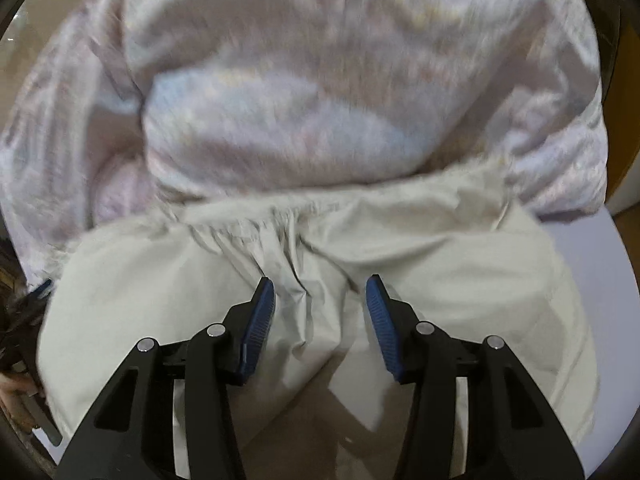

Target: Fold large clothes

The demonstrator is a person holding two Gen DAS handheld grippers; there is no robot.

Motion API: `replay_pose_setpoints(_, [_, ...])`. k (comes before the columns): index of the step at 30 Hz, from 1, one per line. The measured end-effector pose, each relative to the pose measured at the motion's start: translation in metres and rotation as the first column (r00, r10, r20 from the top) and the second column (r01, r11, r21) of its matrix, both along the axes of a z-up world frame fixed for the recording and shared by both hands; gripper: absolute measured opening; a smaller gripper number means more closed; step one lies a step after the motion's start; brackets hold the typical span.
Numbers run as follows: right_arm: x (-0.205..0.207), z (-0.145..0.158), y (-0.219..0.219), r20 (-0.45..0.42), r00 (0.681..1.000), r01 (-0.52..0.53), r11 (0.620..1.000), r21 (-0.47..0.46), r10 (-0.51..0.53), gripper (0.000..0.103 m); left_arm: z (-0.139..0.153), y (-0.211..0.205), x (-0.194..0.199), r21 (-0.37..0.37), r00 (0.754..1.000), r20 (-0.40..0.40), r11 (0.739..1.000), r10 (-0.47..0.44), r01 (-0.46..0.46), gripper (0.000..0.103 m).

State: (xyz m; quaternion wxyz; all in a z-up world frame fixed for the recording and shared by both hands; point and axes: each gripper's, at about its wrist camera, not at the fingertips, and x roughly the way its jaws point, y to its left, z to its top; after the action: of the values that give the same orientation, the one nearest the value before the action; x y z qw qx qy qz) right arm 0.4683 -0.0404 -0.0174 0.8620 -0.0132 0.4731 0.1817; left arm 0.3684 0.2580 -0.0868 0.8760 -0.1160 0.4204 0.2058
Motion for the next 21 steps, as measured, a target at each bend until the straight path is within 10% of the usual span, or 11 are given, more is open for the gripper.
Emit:
replay_pose_setpoints(7, [0.017, -0.013, -0.040, -0.014, 0.991, 0.130, 0.990, -0.056, -0.131, 0.051, -0.008, -0.003, 0.005, 0.013, 1.000, -0.005, 1.000, 0.001, -0.001, 0.099])
replay_pose_setpoints(21, [0.009, -0.049, -0.022, 0.117, 0.992, 0.083, 0.968, -0.236, -0.057, 0.055, -0.038, 0.002, -0.001, 0.013, 0.999, 0.031, 1.000, 0.008, -0.009, 0.101])
